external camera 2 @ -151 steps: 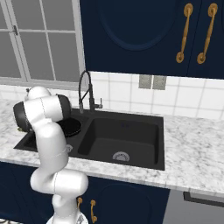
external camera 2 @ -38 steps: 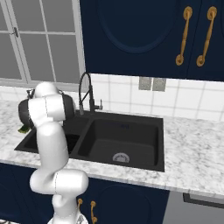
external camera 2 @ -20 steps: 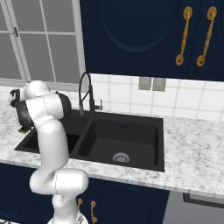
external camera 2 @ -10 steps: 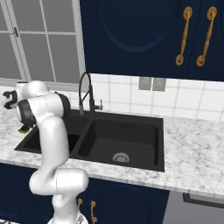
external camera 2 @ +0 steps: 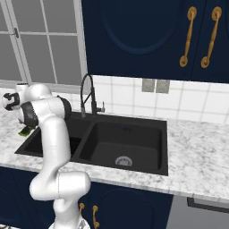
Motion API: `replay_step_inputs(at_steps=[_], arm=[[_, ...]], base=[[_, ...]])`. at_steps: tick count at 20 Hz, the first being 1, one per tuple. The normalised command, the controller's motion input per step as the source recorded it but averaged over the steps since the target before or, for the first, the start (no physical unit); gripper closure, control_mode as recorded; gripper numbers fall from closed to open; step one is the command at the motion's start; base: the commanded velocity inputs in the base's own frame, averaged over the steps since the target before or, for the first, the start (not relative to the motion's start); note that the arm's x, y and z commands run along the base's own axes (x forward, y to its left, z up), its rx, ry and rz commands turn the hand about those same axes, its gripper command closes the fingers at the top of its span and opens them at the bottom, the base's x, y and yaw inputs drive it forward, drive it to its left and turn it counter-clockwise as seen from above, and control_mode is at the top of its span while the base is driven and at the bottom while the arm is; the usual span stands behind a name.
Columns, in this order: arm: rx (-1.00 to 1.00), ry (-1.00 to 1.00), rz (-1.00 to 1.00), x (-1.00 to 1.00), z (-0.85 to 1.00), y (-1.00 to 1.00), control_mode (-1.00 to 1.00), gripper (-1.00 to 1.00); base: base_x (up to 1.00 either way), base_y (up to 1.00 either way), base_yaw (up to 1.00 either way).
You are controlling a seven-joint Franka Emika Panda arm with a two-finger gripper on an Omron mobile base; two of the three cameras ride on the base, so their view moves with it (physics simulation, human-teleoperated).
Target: Pick the pan and sponge and place them into the sink. Then turn on the water.
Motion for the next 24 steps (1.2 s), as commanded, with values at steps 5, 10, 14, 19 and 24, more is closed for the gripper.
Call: replay_step_inputs(at_steps=[5,10,14,19,24], arm=[[-0.01,0.00,0.07,0.20,-0.31,0.03,-1.00,-1.00],[0.00,-0.01,0.06,0.01,-0.22,0.10,-1.00,-1.00],[0.00,-0.02,0.07,0.00,-0.22,0.07,-1.00,-1.00],[0.00,0.00,0.09,0.00,-0.36,0.00,-1.00,-1.00],[0.00,0.00,0.07,0.00,-0.33,0.00,-1.00,-1.00]], base=[[0.00,0.00,0.00],[0.00,0.00,0.00],[0.00,0.00,0.00],[0.00,0.00,0.00],[0.00,0.00,0.00]])
